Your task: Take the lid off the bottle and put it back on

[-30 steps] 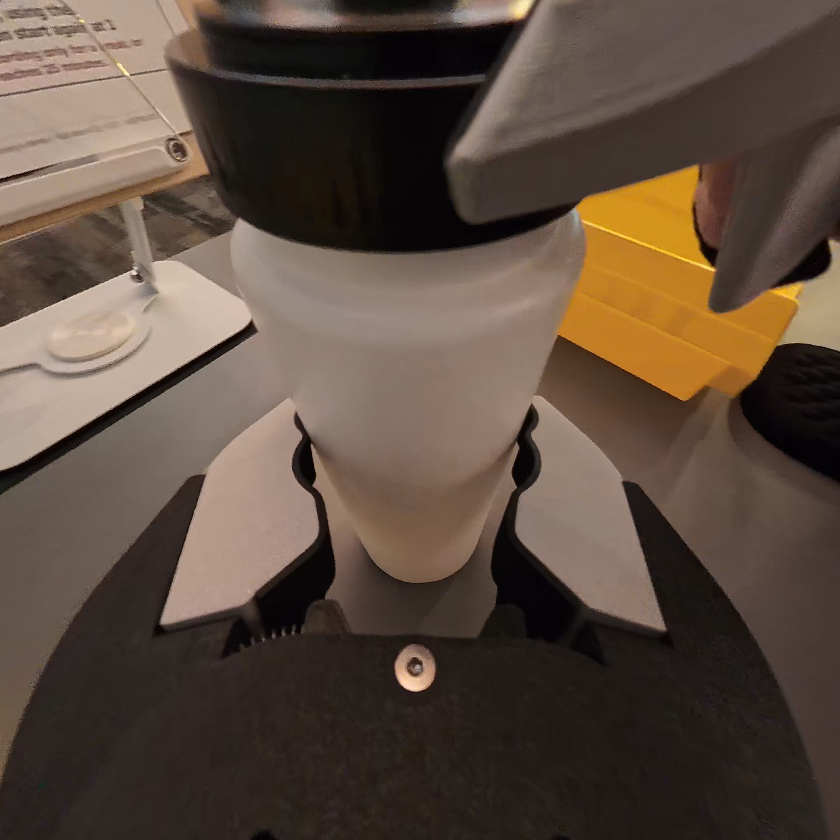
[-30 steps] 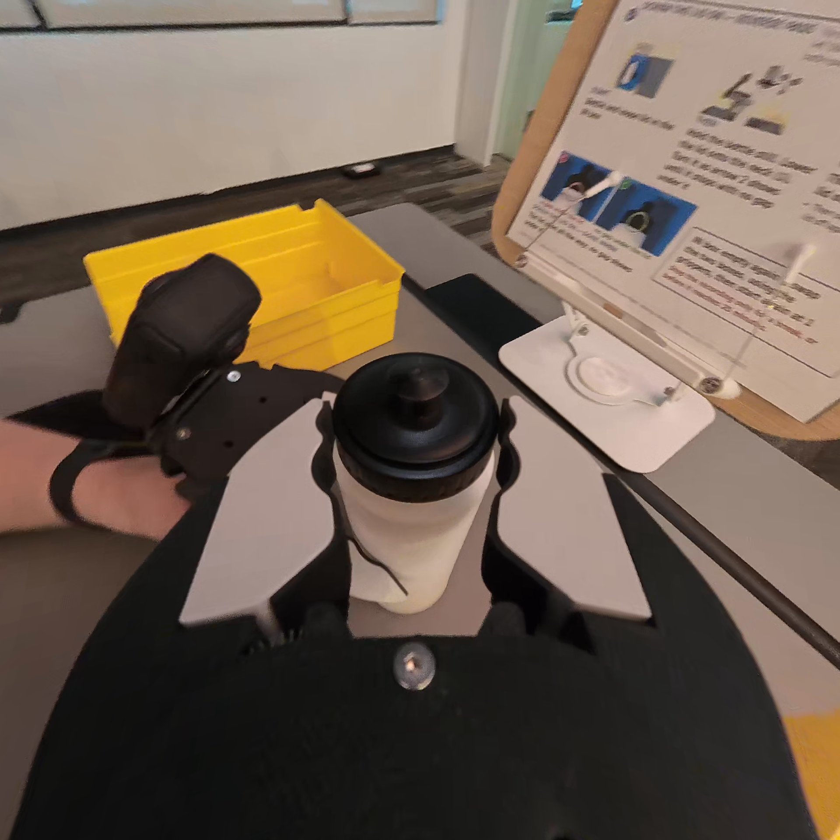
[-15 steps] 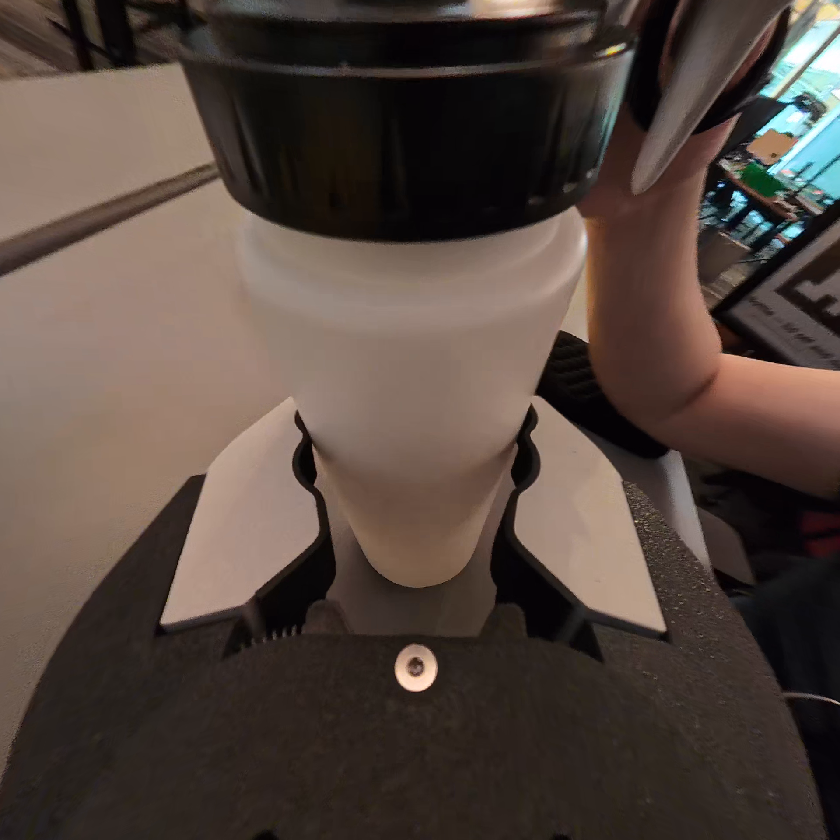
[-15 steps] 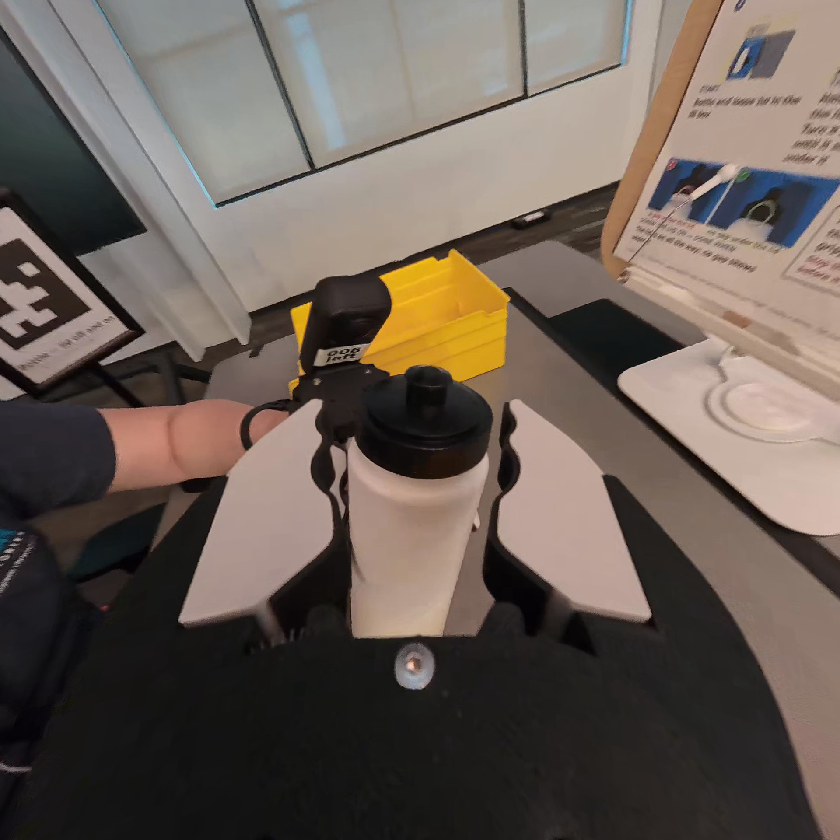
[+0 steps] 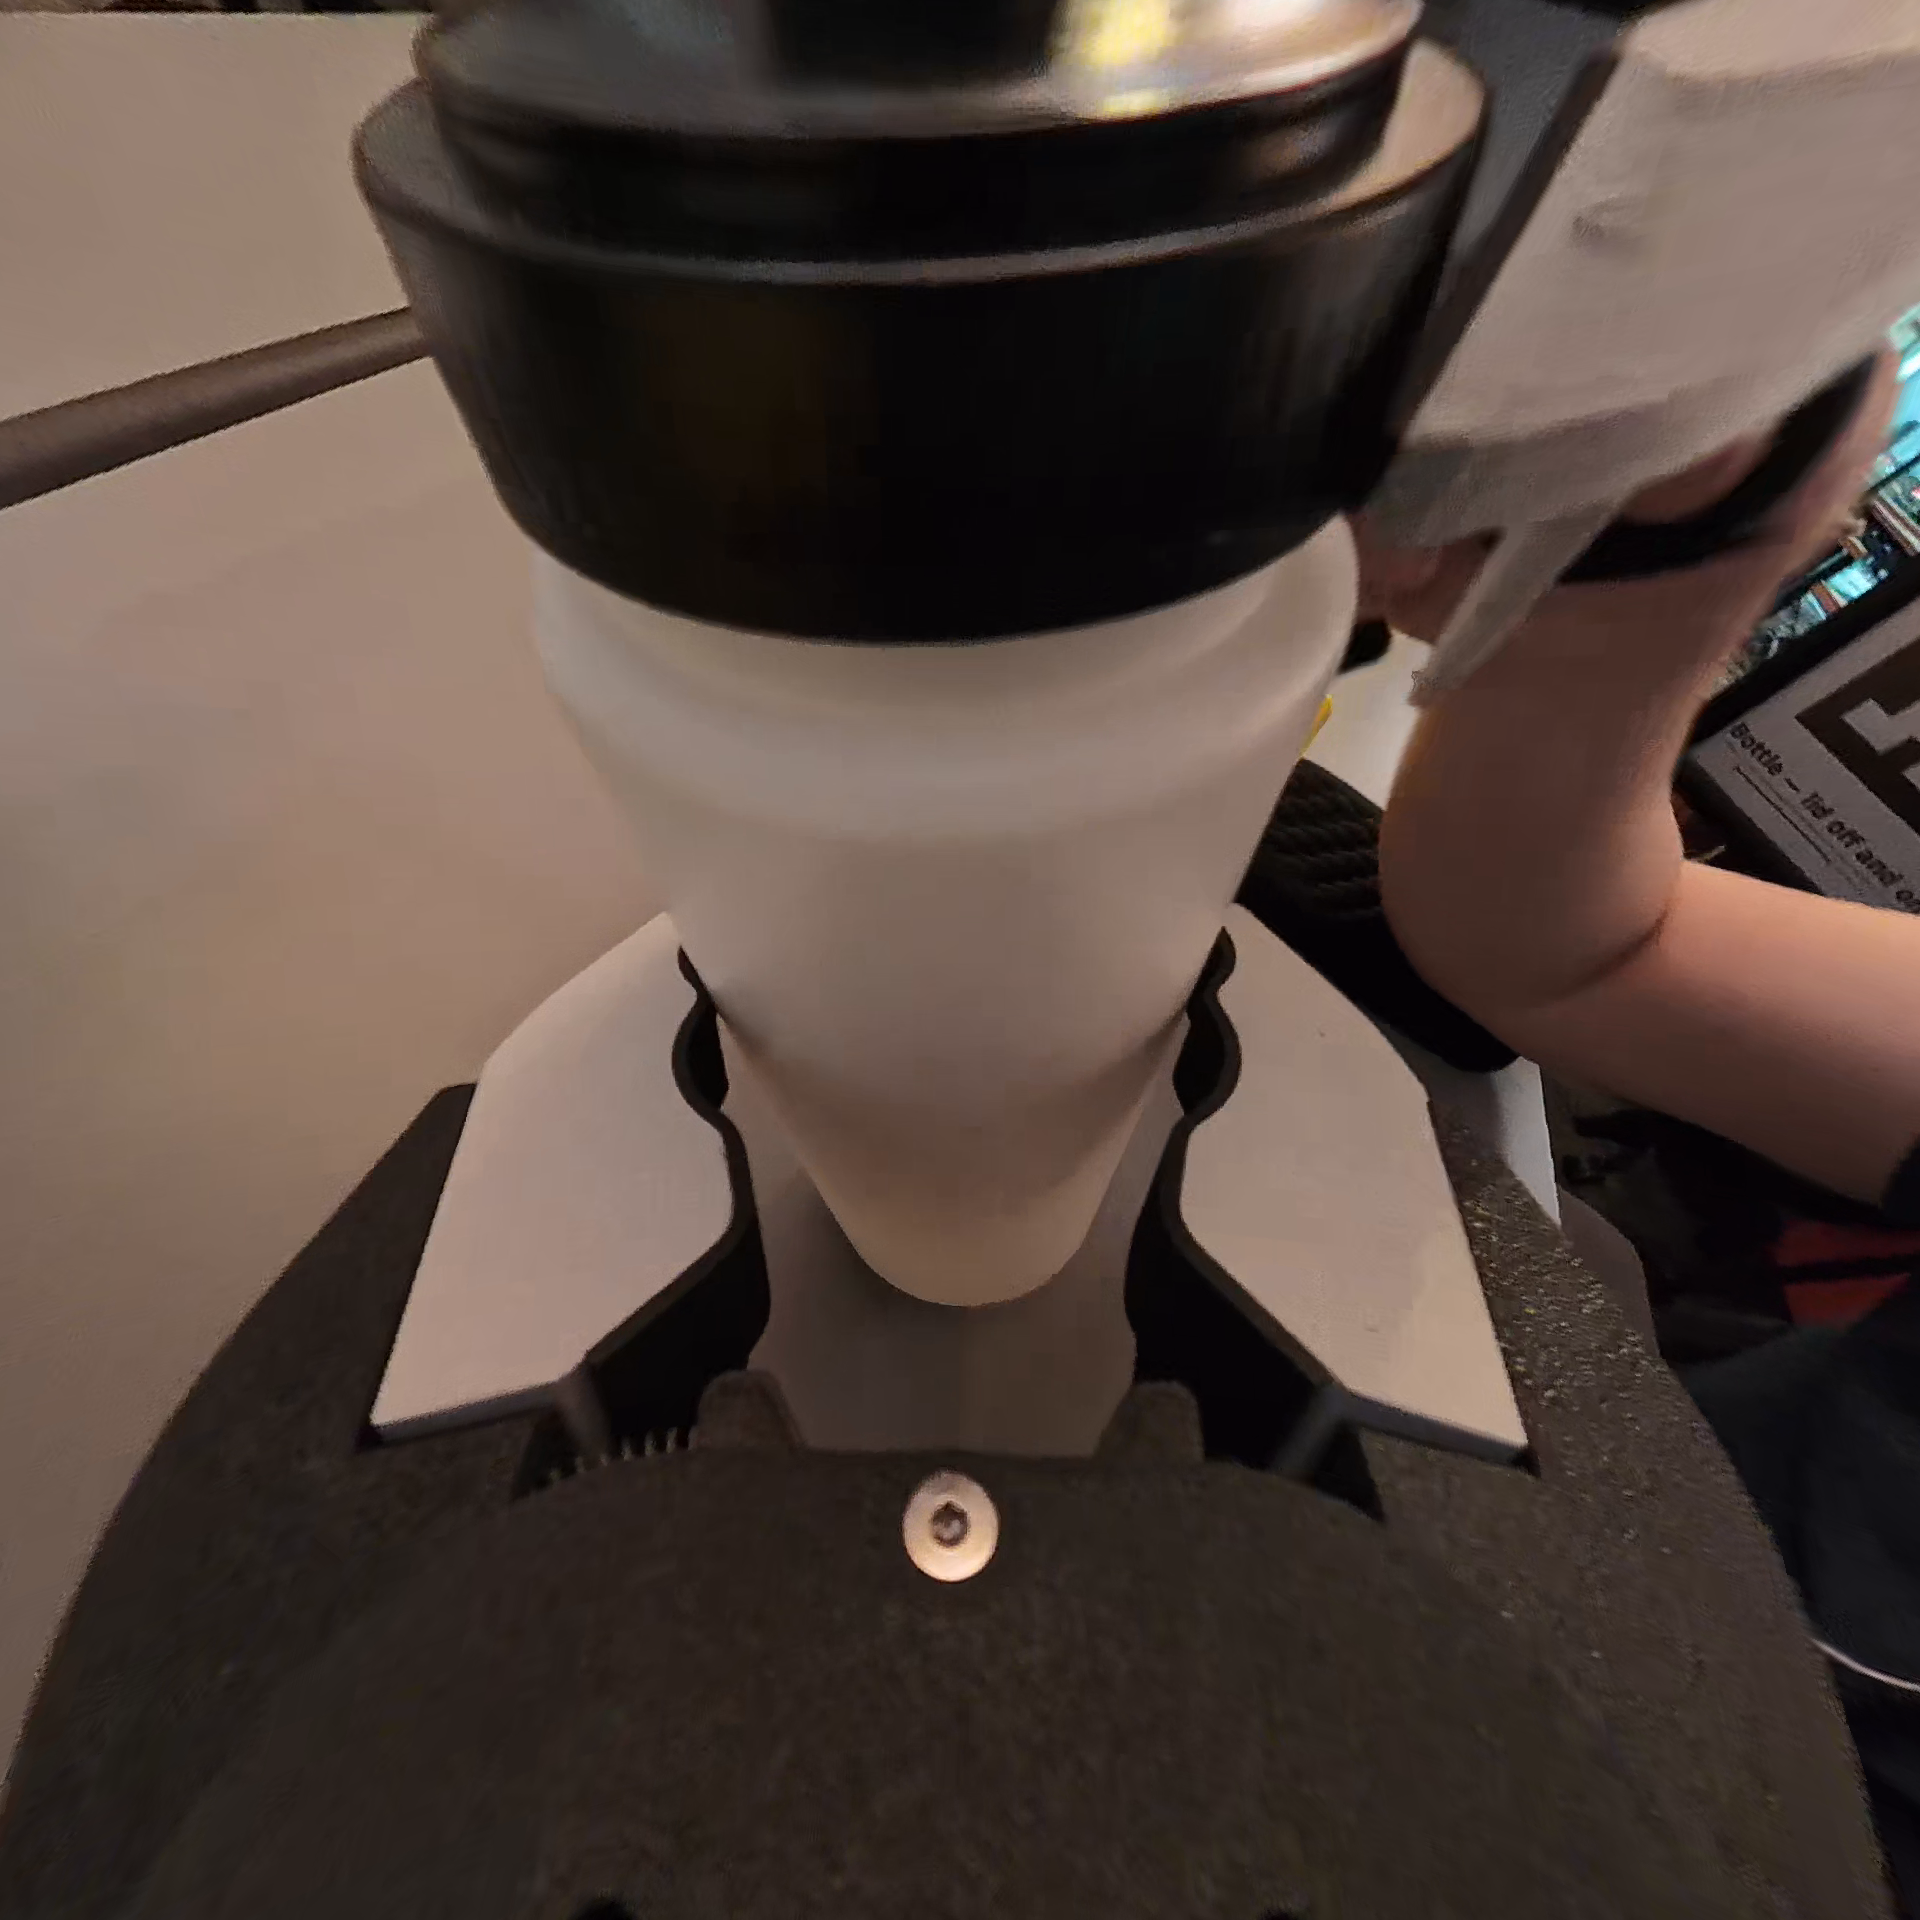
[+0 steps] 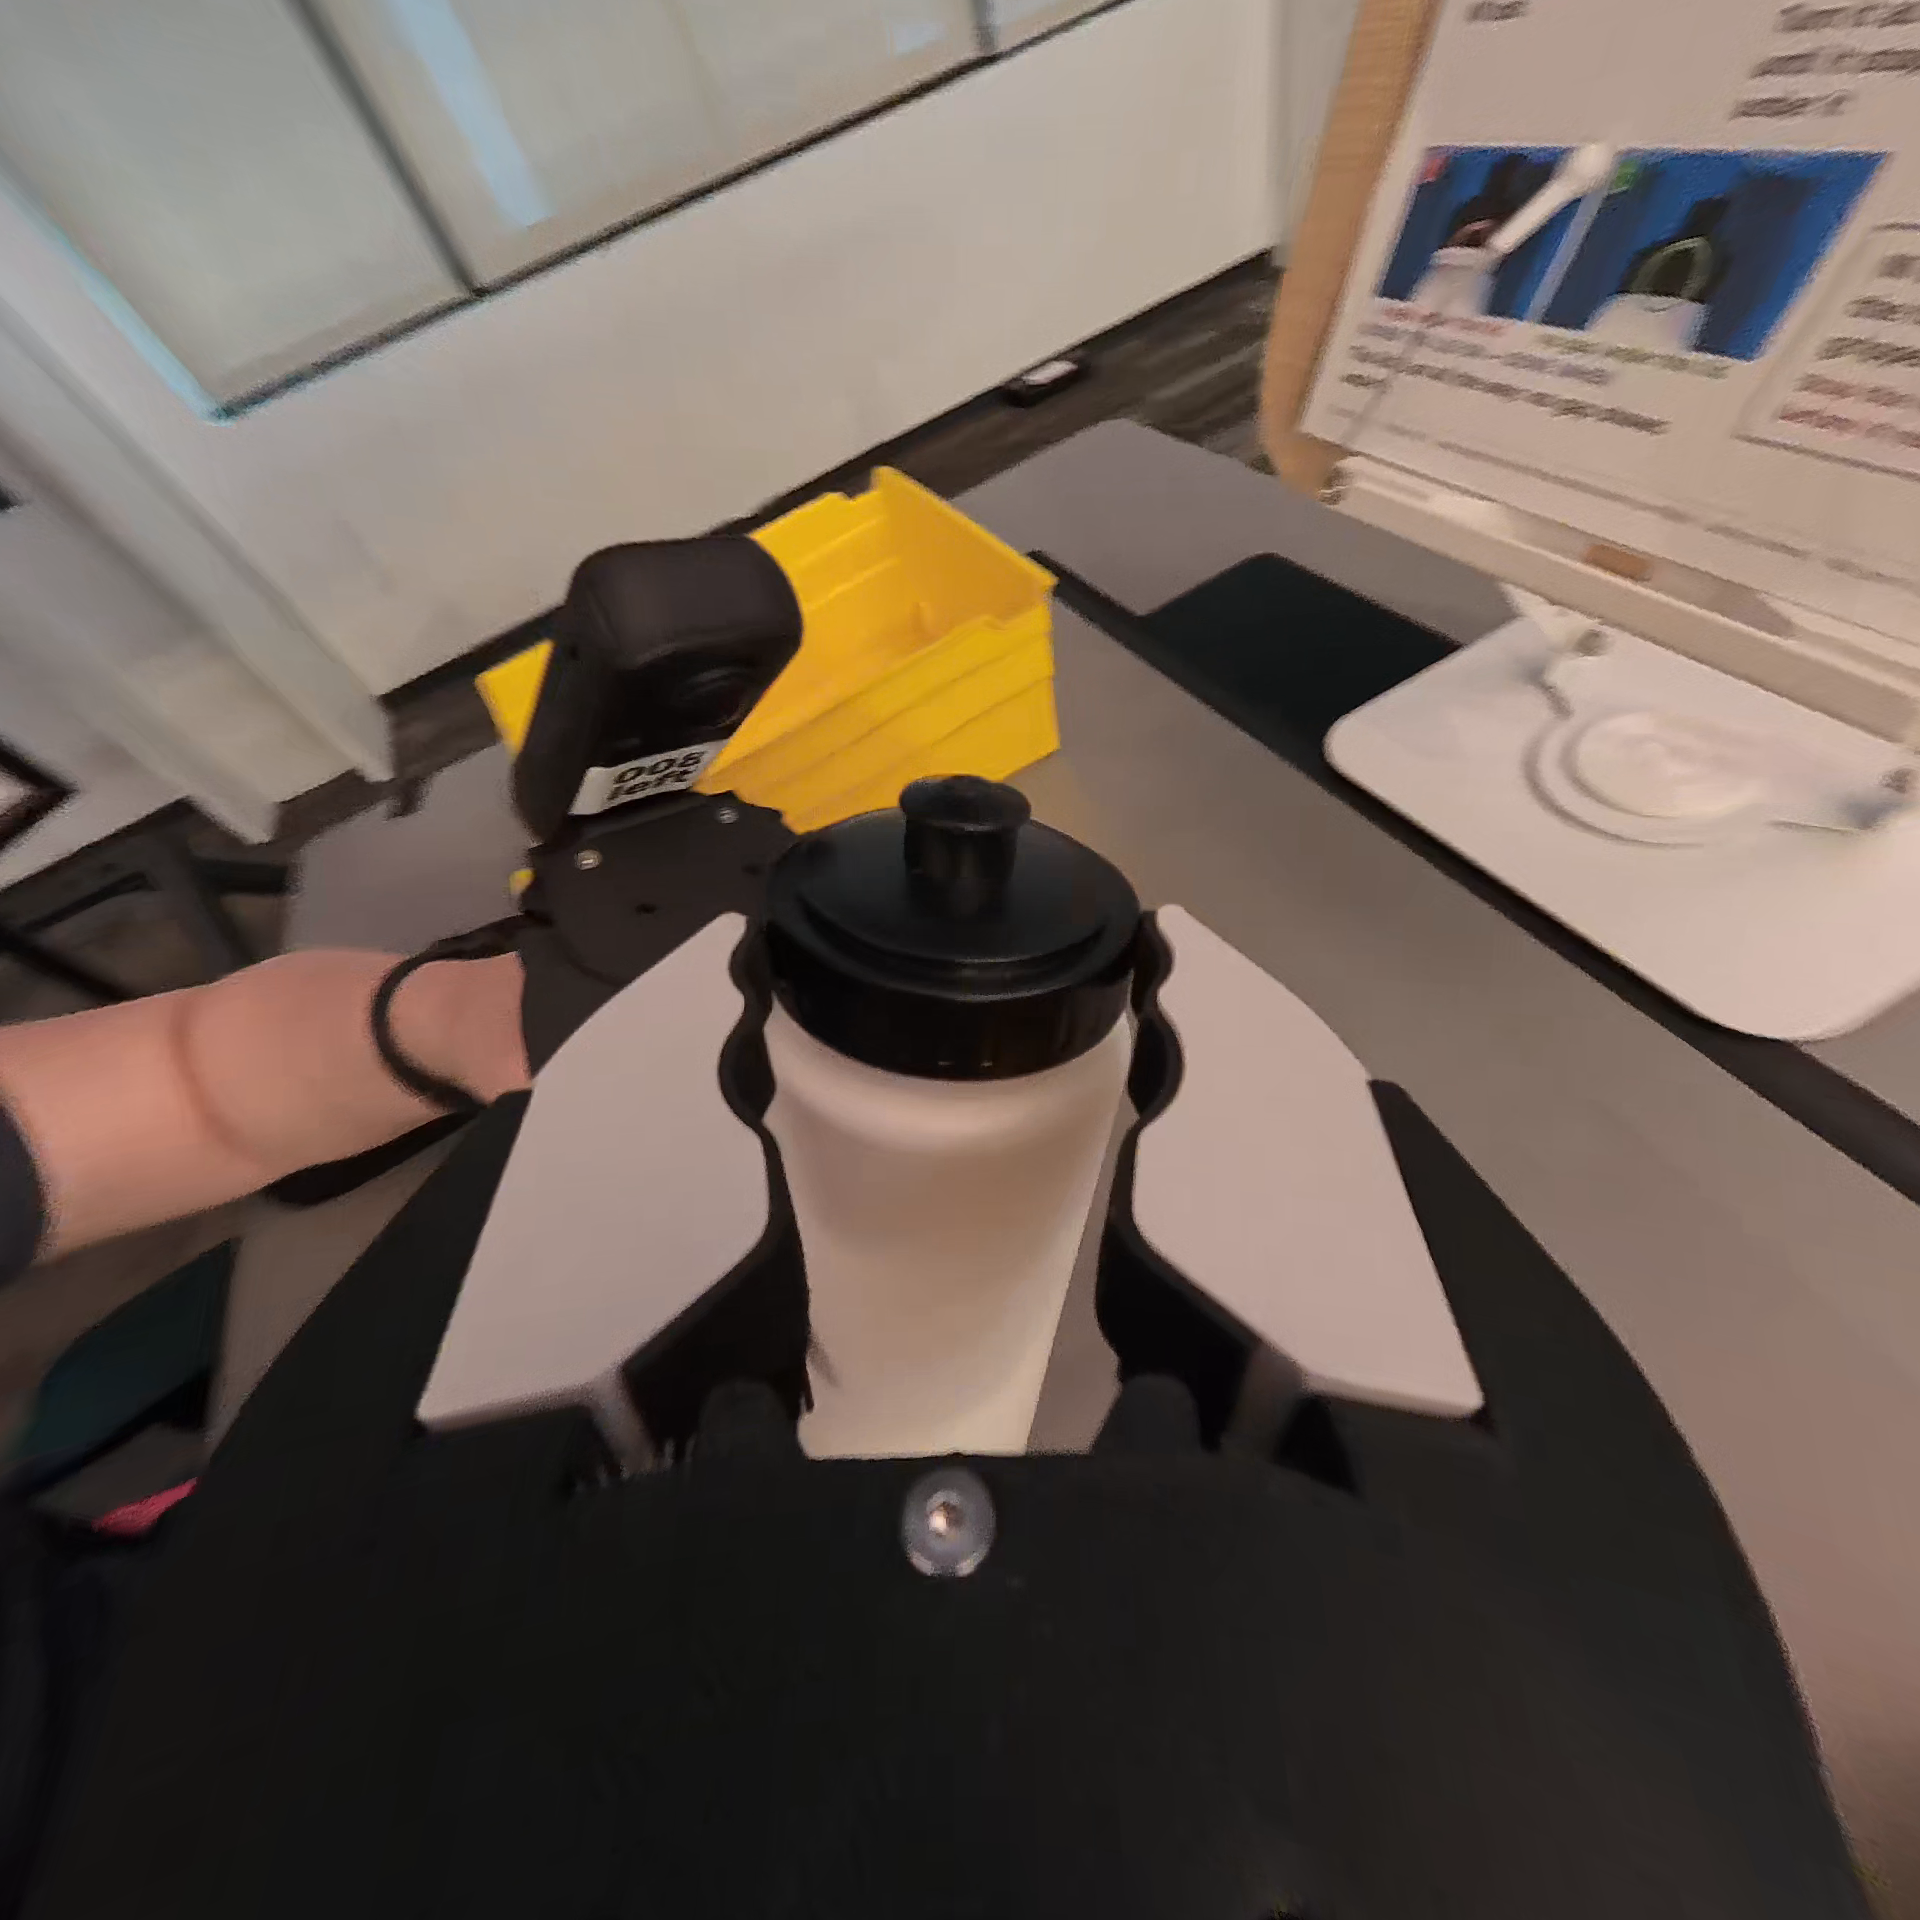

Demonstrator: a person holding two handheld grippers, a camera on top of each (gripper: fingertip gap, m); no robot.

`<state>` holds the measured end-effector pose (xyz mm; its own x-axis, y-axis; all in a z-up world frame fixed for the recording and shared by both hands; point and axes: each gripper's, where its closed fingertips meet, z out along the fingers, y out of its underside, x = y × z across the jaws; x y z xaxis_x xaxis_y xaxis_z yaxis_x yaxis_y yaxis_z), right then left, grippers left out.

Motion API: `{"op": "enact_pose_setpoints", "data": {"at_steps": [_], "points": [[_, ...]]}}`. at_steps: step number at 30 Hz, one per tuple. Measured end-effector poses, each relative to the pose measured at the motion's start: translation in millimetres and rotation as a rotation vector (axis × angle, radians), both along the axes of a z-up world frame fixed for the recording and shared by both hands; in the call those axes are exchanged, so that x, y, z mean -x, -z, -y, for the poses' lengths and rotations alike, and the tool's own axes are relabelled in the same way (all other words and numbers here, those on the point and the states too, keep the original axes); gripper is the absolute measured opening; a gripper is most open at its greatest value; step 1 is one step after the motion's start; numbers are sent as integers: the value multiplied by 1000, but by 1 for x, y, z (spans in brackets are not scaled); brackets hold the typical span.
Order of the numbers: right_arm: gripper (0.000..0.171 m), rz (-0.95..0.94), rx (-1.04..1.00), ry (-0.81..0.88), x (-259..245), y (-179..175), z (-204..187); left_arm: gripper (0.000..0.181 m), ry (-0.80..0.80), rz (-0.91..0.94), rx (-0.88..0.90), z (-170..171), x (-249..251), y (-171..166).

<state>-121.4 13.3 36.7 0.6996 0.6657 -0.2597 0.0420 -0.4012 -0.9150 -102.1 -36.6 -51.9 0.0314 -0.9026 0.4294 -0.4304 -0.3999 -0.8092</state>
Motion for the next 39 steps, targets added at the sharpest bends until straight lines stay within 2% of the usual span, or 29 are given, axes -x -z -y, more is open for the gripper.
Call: {"op": "enact_pose_setpoints", "data": {"at_steps": [3, 7, 10, 13, 19, 22, 27, 29, 31, 33, 35, 39], "points": [[68, 69, -45, 125, 2, -1, -3, 87, -22, -9, -11, -3, 1, 0], [68, 76, -77, 141, 3, -5, -2, 87, -37, -5, -91, -10, 2, -1], [76, 85, -119, 7, 5, -16, 7, 87, -20, -7, -211, -14, 3, -2], [77, 45, -187, -142, 1, -29, 20, 87, 26, 22, -287, -11, 1, -2], [72, 116, -196, -313, 9, -10, 31, 87, 67, 46, -440, -8, -2, 1], [72, 144, -214, -248, 10, -10, 24, 87, -2, 46, -453, -17, -2, 1], [72, 146, -217, 64, 11, -11, -1, 87, -174, 49, -474, -43, 4, 0], [72, 111, -249, 192, 11, -12, -6, 87, -173, 51, -453, -44, 4, 0], [72, 119, -267, 218, 12, -13, -7, 87, -166, 43, -455, -44, 5, 0], [73, 149, -253, 145, 12, -13, -4, 87, -145, 46, -450, -42, 4, 0], [81, 105, -250, 9, 15, -20, 5, 87, -110, 52, -455, -39, 3, 1], [79, 108, -264, -195, 10, -19, 21, 87, -11, 100, -447, -23, -1, 0]]}}
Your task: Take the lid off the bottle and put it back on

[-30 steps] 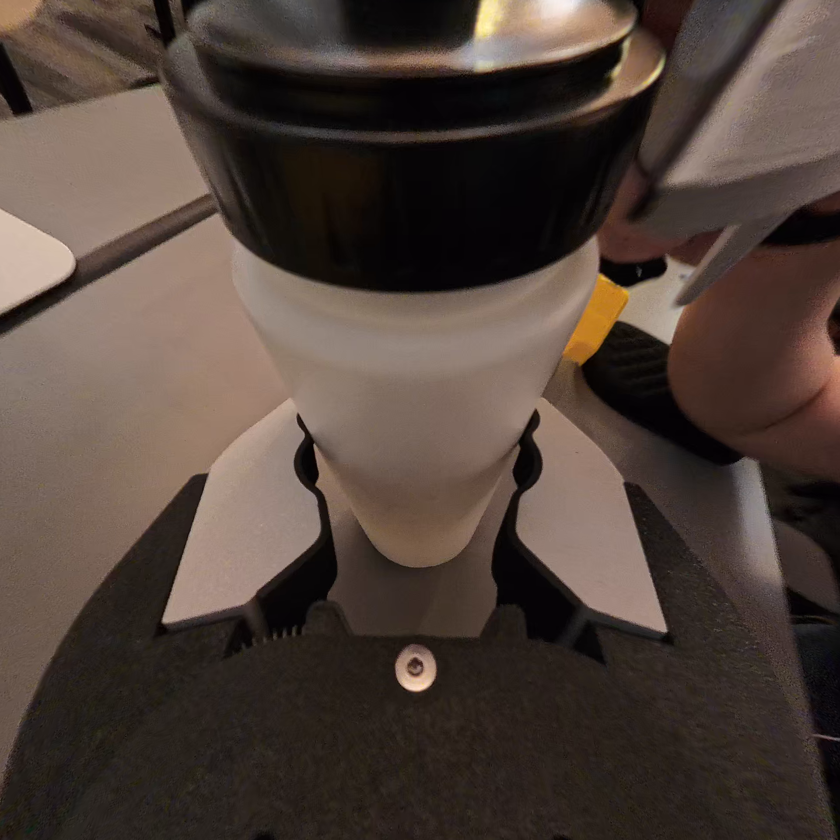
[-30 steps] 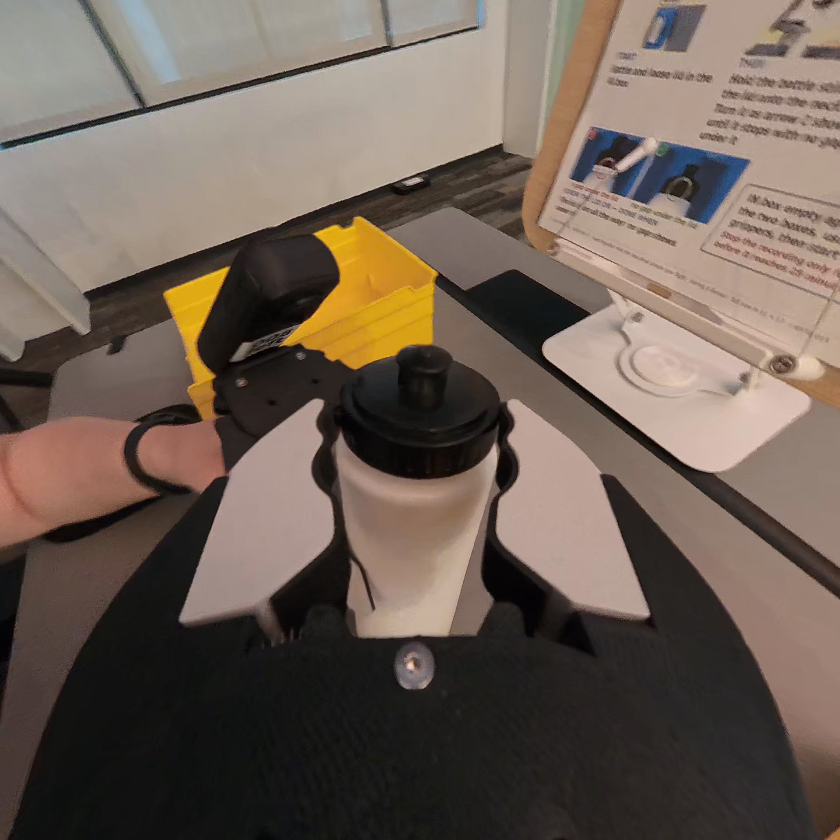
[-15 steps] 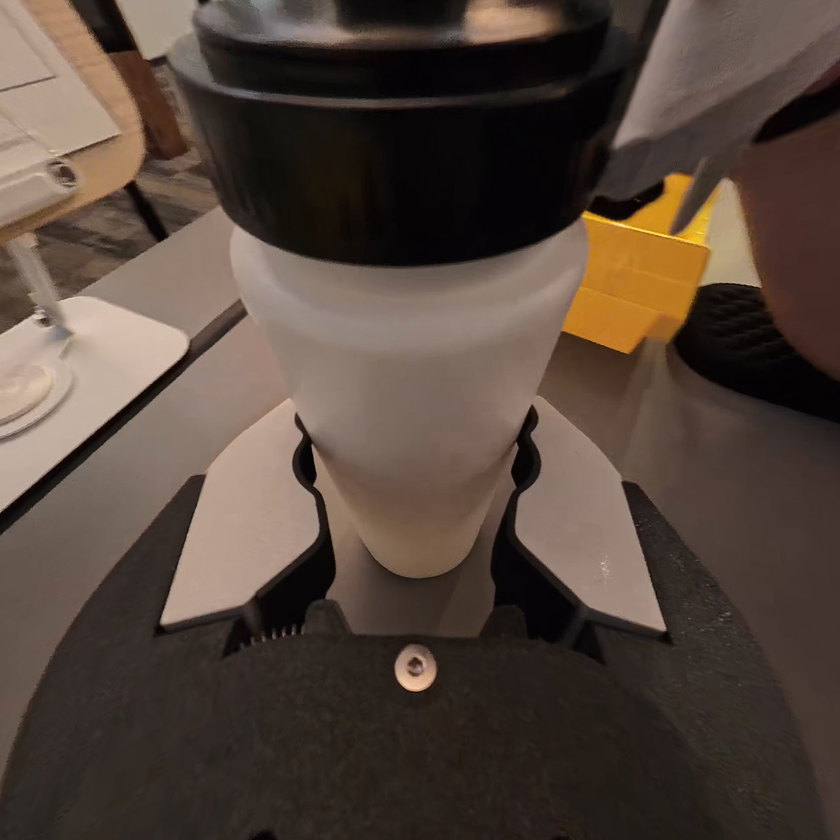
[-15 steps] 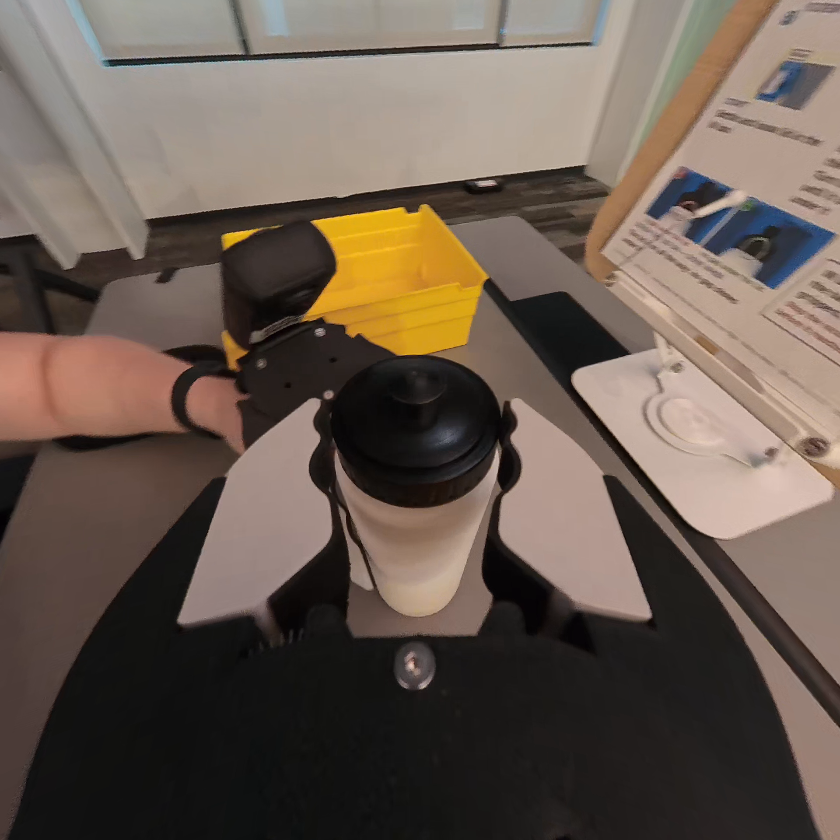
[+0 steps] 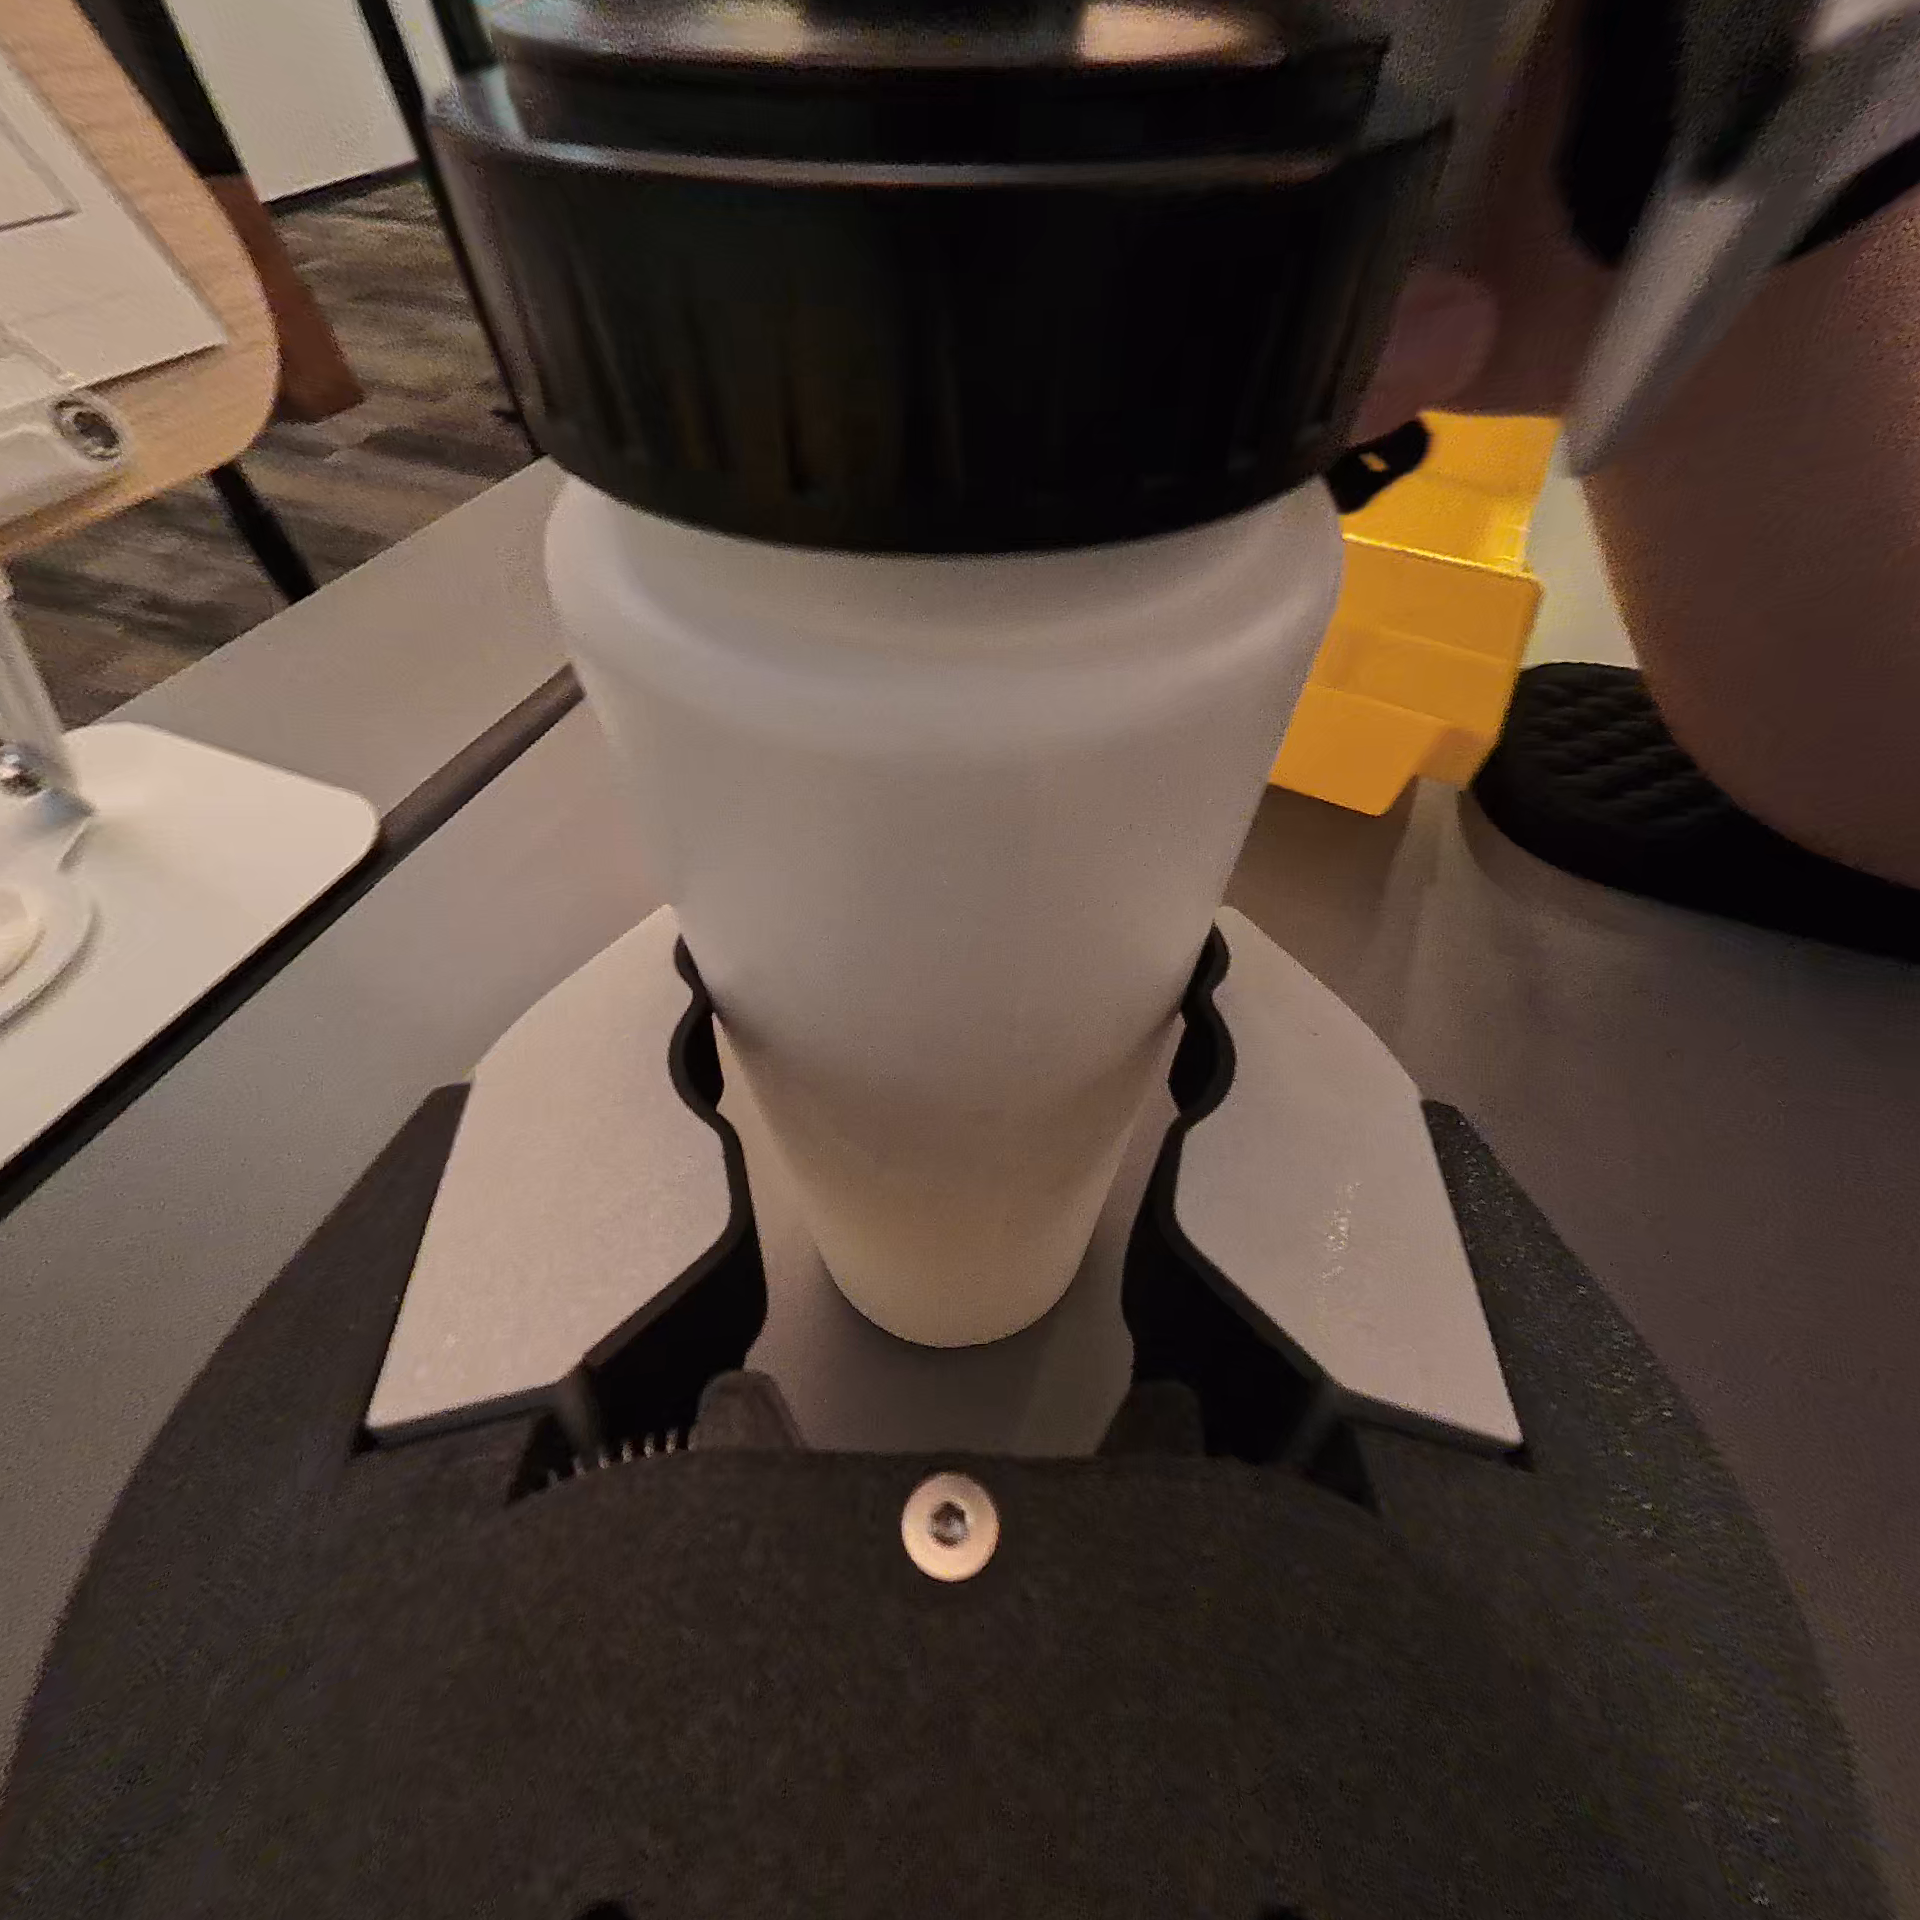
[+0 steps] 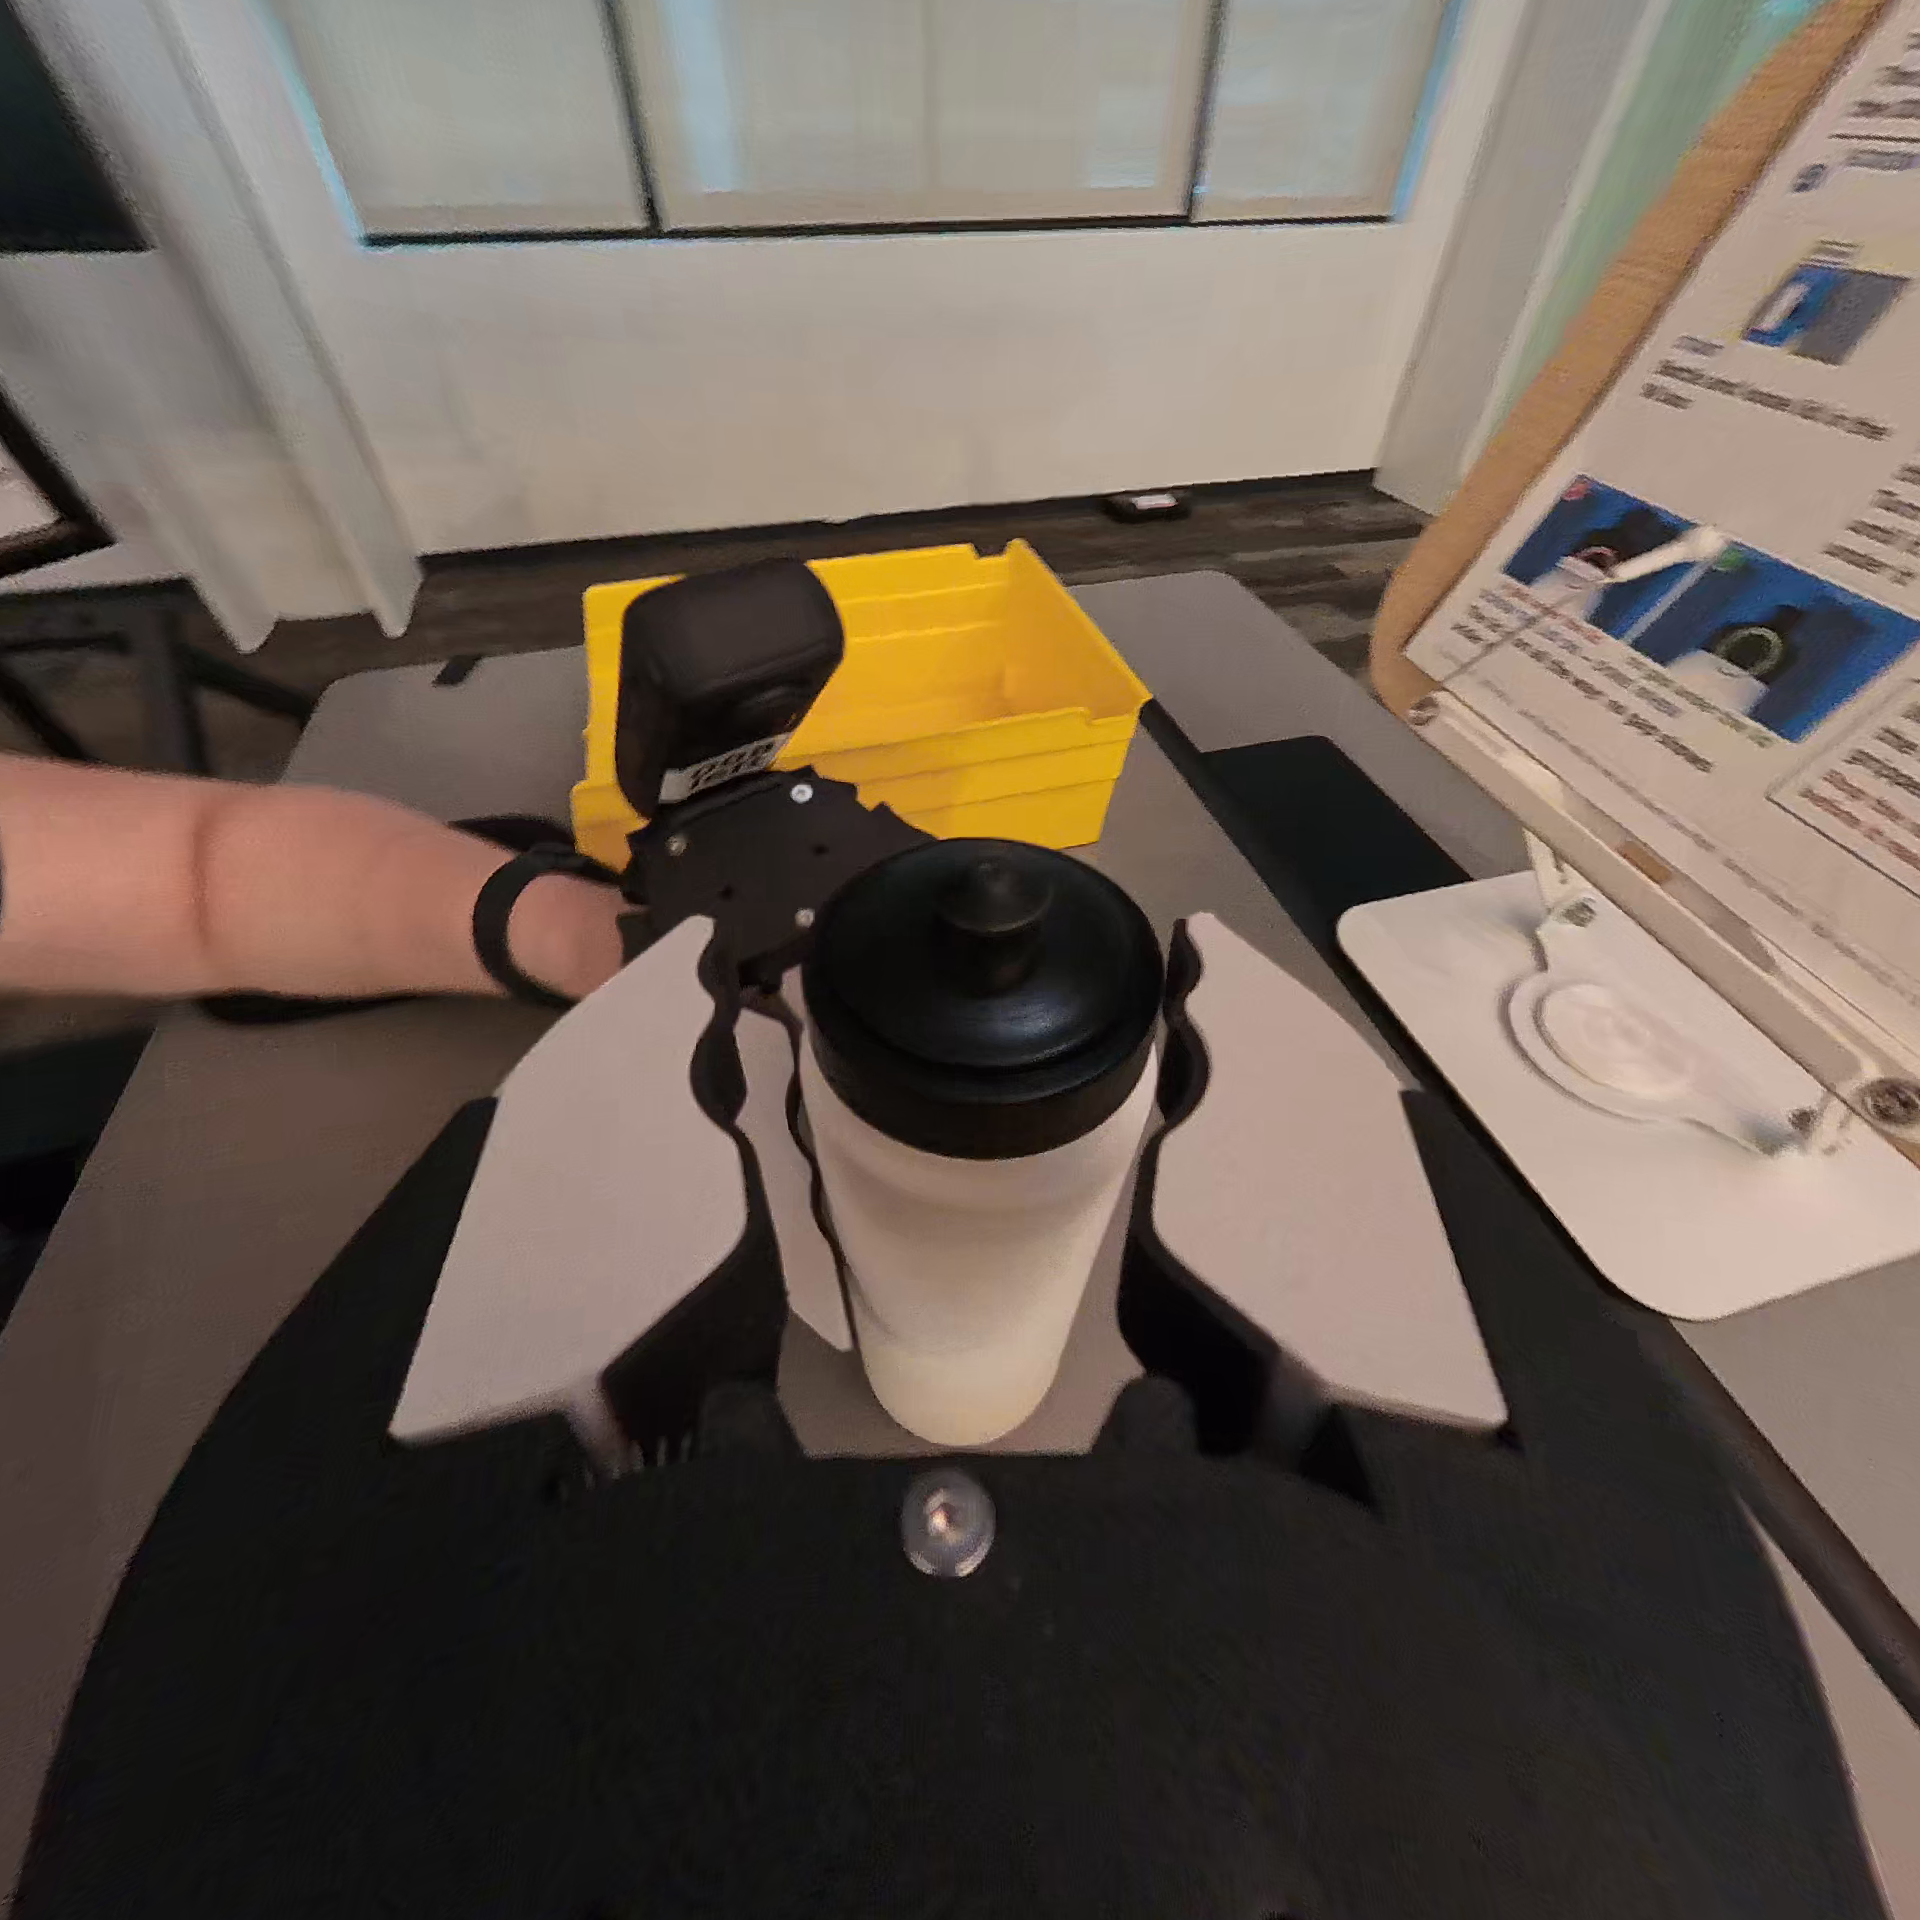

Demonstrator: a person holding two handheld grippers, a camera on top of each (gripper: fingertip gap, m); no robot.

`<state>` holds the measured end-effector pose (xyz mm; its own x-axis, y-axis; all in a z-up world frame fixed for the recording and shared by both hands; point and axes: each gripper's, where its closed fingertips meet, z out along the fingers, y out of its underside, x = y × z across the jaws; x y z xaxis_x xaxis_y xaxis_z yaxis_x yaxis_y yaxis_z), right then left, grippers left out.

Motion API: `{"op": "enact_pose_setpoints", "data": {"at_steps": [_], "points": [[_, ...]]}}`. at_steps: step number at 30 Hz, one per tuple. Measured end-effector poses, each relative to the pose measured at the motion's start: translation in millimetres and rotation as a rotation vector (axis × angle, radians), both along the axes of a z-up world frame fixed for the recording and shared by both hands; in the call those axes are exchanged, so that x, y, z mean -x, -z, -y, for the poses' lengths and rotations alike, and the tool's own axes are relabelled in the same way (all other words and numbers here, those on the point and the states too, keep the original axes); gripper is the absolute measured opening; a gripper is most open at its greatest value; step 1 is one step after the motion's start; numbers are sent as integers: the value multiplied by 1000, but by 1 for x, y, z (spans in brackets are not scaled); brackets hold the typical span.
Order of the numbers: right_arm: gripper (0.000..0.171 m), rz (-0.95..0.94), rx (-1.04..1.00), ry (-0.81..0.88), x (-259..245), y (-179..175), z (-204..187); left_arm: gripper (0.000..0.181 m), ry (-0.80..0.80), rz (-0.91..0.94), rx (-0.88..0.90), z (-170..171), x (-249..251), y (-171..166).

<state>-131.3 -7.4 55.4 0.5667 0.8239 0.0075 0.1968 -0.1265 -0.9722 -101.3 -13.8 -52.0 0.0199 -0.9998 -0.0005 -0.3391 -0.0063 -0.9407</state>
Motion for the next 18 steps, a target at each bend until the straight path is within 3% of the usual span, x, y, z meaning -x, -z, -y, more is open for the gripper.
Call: {"op": "enact_pose_setpoints", "data": {"at_steps": [5, 13, 16, 18], "points": [[75, 81, -9, -2, 1, 13, -3, 87, 13, -1, 17, 5, -2, 0], [75, -33, -98, 456, 2, 8, -30, 87, -141, 0, 80, -12, 2, -2], [75, 29, -75, 392, 3, 10, -28, 87, -124, -4, 89, -12, 2, -2], [84, 20, -11, 252, 7, 9, -21, 87, -109, -3, 91, -11, 2, -2]]}}
